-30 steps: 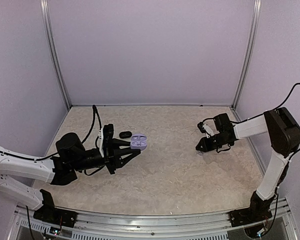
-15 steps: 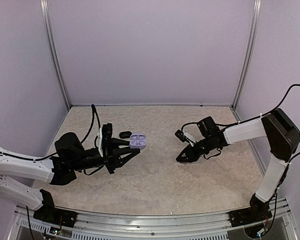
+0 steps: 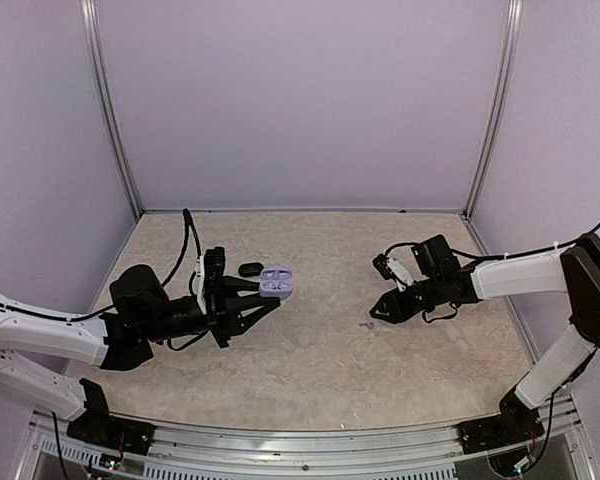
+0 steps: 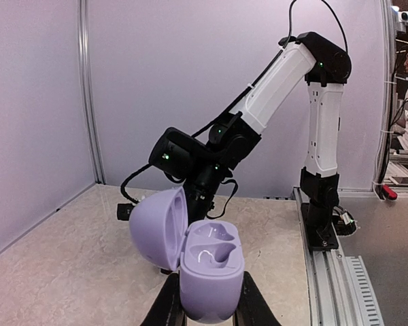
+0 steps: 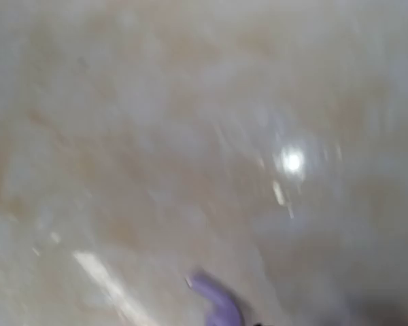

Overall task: Insert the wireless bluetooth earbuds into the charging case
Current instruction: Pick up the left earbud from the center of the board.

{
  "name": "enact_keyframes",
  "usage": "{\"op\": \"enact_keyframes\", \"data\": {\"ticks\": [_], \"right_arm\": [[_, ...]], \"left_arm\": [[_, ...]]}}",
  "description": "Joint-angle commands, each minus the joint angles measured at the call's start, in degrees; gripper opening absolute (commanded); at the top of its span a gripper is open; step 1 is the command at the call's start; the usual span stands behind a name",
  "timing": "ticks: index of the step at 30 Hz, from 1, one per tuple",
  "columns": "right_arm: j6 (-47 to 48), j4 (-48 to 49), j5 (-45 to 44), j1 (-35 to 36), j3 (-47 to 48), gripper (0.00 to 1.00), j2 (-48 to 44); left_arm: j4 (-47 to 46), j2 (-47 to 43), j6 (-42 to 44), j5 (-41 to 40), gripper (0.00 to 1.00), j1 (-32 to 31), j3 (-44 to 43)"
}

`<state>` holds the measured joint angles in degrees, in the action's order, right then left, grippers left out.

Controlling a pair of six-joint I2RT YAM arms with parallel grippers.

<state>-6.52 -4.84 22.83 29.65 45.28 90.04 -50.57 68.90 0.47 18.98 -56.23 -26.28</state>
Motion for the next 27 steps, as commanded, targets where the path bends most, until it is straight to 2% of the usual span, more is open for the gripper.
{"op": "enact_keyframes", "data": {"ticks": [1, 17, 27], "right_arm": [[-4.97, 0.23, -2.81, 1.24, -2.28, 0.32, -0.93], [-5.61, -3.79, -9.78, 4.93, 1.85, 0.3, 4.67], [-5.18, -4.02, -10.21, 6.58, 3.85, 0.27, 8.44]], "left_arm": [[0.29, 0.32, 1.43, -0.59, 0.0, -0.05, -0.16], [0.56, 2.07, 2.82, -1.62, 0.0, -0.92, -0.78], [0.74, 2.43, 3.14, -1.55, 0.0, -0.98, -0.89]]}}
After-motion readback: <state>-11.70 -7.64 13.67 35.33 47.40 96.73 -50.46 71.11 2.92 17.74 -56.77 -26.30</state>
